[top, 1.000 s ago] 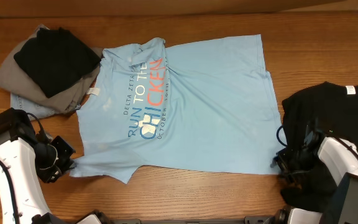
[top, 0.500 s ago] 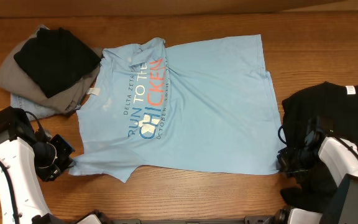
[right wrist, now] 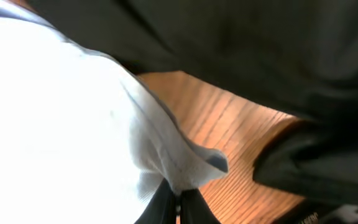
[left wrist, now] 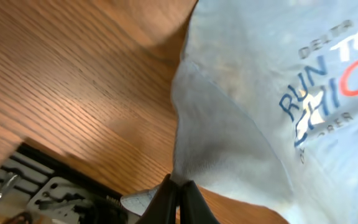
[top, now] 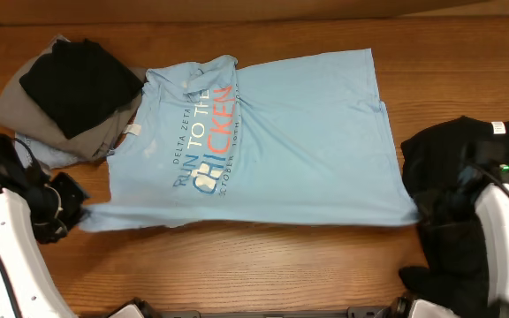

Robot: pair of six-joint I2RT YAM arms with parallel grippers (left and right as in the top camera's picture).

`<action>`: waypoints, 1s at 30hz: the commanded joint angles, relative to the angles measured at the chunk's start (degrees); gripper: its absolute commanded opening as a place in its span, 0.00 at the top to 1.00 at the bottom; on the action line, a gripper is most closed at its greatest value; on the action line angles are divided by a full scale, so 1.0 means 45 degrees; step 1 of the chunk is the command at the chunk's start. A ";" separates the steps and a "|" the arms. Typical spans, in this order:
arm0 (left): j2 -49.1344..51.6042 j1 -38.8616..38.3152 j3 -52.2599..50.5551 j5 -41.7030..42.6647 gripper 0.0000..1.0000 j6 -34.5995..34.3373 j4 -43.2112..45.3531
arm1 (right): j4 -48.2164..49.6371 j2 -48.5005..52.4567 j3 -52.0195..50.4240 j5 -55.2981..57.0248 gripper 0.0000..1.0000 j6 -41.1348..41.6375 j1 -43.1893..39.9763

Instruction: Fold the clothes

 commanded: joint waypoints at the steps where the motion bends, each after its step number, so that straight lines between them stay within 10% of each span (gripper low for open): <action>1: -0.0267 0.0083 0.1166 -0.0160 0.96 0.0321 -0.0384 | -0.0787 -0.1083 0.1341 0.0797 0.96 -0.0325 -0.0029; 30: -0.0296 -0.0015 0.1511 -0.0690 0.96 0.0447 -0.0699 | -0.2336 -0.3385 0.2011 0.1185 0.96 -0.0695 -0.0024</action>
